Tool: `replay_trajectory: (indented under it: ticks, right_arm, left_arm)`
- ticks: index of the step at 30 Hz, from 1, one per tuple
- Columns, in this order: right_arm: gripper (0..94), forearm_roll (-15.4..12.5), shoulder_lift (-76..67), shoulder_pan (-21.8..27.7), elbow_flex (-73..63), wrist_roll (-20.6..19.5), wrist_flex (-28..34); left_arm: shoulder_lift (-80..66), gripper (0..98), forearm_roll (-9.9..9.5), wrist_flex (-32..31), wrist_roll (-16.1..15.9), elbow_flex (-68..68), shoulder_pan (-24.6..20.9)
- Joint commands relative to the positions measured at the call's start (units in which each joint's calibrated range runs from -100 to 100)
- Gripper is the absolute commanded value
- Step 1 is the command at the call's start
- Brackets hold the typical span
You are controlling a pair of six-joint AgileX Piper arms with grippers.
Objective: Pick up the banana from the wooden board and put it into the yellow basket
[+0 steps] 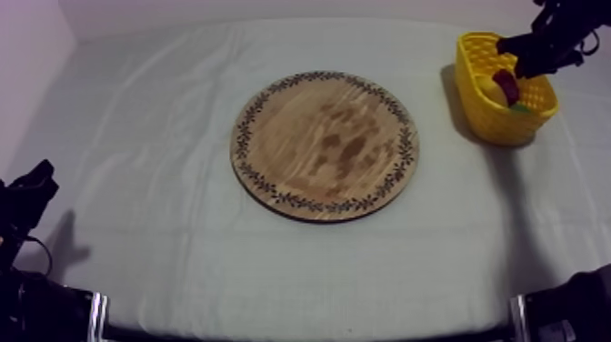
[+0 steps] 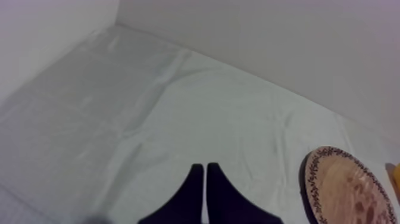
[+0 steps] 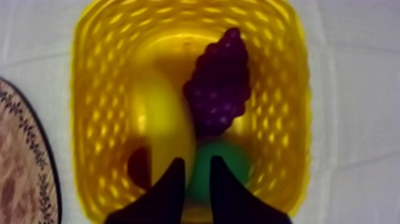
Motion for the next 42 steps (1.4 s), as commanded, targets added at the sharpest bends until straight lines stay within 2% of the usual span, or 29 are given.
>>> replay_trajectory:
  ticks: [1, 8, 14, 20, 25, 36, 42]
  right_arm:
    - [8.0, 0.8, -4.3, -0.5, 6.1, -1.2, -0.9]
    - [1.5, 4.0, -19.1, -2.0, 27.9, -5.9, -8.7]
    - [0.9, 2.9, -33.2, -2.5, 41.6, -4.6, -11.4]
    - [0.8, 3.6, -47.9, -2.9, 52.5, -5.3, -13.7]
    - [0.8, 1.4, -61.2, -1.7, 59.3, -2.2, -14.4]
    - [0.8, -4.7, -88.3, -1.2, 68.1, 5.9, -10.8]
    - [1.3, -5.4, -98.7, -1.9, 70.3, 4.2, -9.4]
  left_arm:
    - [0.0, 0.1, 0.0, 0.0, 0.0, 0.0, 0.0]
    - [0.0, 0.1, 0.0, 0.0, 0.0, 0.0, 0.0]
    - [0.0, 0.1, 0.0, 0.0, 0.0, 0.0, 0.0]
    - [0.0, 0.1, 0.0, 0.0, 0.0, 0.0, 0.0]
    - [0.0, 0.1, 0.0, 0.0, 0.0, 0.0, 0.0]
    - [0.0, 0.1, 0.0, 0.0, 0.0, 0.0, 0.0]
    - [0.0, 0.1, 0.0, 0.0, 0.0, 0.0, 0.0]
